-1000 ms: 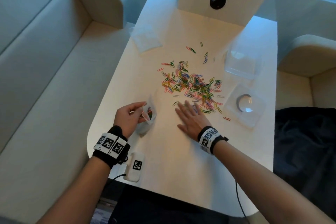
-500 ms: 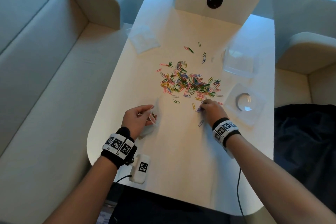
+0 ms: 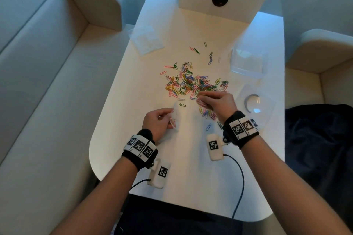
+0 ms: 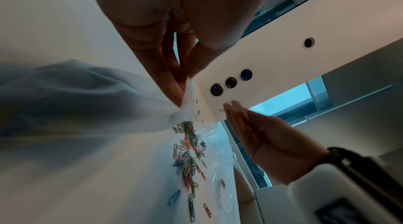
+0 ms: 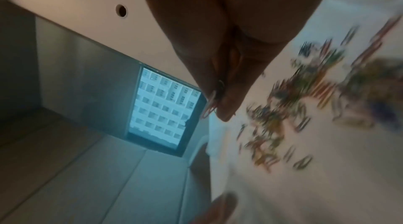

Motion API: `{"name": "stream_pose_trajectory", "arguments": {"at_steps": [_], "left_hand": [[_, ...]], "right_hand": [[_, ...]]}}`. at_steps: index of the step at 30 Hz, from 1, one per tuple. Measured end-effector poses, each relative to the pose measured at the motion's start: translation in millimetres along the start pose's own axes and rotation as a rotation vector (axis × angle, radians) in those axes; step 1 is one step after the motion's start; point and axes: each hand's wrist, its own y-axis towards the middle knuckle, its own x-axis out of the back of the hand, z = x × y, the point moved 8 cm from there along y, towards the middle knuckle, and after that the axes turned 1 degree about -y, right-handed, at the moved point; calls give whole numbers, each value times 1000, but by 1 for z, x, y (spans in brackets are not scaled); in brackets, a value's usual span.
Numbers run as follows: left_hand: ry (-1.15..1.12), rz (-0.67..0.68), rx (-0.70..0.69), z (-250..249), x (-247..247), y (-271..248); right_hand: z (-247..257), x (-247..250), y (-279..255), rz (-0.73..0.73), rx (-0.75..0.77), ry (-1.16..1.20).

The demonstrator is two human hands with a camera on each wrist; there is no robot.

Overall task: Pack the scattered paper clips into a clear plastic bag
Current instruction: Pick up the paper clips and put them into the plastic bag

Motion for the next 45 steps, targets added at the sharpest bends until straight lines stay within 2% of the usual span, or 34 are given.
{"name": "stream_pose_trajectory", "arguments": {"at_steps": [1, 3, 7, 8, 11, 13, 16, 18, 20, 23, 25, 31, 34, 39, 42, 45], "left_hand": [[6, 2, -3, -1, -4, 1], [41, 8, -27, -5, -10, 2], [143, 23, -124, -14, -18, -3], [162, 24, -133, -15, -19, -4], [156, 13, -135, -14, -19, -5], [124, 8, -121, -12, -18, -4], [88, 4, -101, -8, -14, -2], [70, -2, -87, -5, -11, -1], [73, -17, -73, -2, -3, -1], [88, -42, -78, 2, 8, -2], [93, -52, -69, 6, 14, -2], [132, -42, -34, 6, 16, -3], [168, -26, -28, 4, 16, -2], [203, -14, -30, 0, 13, 2], [220, -4, -35, -1, 8, 5], [230, -4, -36, -1, 4, 8]], "right_hand": [[0, -14, -6, 63, -19, 48], [-4, -36, -16, 151, -42, -37], [-13, -63, -24, 149, 119, -759], [-13, -68, -26, 142, 151, -853], [-22, -77, -26, 209, 77, -871], [-23, -77, -28, 221, 81, -851], [-5, -61, -33, 57, 250, -844], [3, -37, -31, -78, 307, -867], [-9, 1, -21, -202, 188, -947], [-59, 56, -11, -208, -208, -1112], [-84, 66, -7, -185, -266, -1106], [-82, 41, 23, -230, -92, -1097], [-67, 20, 35, -208, 18, -1190], [-59, 6, 40, -123, 187, -1170], [-59, 27, 40, -164, 134, -1004], [-68, 64, 39, -266, -52, -706]]}}
